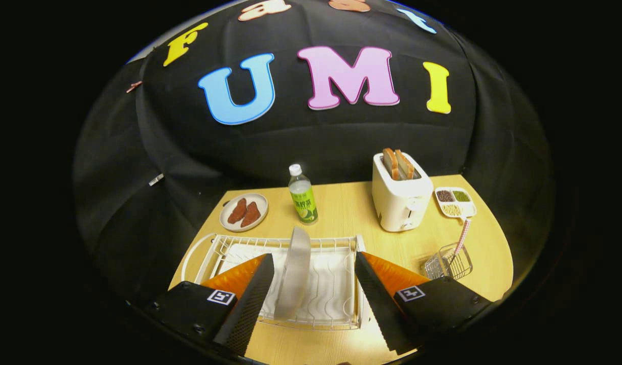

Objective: Take the plate from the dish rack, then take the spoon from the basket and place it into the plate.

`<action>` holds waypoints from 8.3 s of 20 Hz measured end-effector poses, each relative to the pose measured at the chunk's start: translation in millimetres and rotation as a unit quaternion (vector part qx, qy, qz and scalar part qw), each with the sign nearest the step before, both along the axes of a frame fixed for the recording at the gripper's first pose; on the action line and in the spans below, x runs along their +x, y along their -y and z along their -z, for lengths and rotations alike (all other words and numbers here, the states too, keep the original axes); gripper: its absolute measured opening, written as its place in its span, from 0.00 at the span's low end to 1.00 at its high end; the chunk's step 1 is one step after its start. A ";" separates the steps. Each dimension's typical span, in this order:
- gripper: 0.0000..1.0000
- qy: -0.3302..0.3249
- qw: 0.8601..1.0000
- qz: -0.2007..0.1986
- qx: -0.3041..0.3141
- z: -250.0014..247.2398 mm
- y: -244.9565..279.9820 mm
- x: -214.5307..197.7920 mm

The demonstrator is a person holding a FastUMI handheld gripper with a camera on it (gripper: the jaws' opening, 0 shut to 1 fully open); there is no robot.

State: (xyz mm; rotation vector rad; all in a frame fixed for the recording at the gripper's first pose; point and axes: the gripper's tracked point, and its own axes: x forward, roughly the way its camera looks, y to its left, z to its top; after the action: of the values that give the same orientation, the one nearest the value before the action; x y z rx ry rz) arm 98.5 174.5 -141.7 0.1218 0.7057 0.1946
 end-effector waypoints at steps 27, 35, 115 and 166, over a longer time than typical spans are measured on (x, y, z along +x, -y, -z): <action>0.29 -0.134 0.989 0.054 -0.040 64.9 -24.2 0.7; 0.28 -0.109 0.989 0.040 -0.091 56.1 -28.7 11.6; 0.98 0.077 0.996 -0.053 0.005 59.9 302.2 33.5; 0.14 0.101 0.988 0.117 0.017 -78.0 271.2 54.5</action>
State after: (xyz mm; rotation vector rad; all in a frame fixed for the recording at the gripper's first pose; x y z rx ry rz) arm 153.1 -96.7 -63.7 0.2130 0.4805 -0.0061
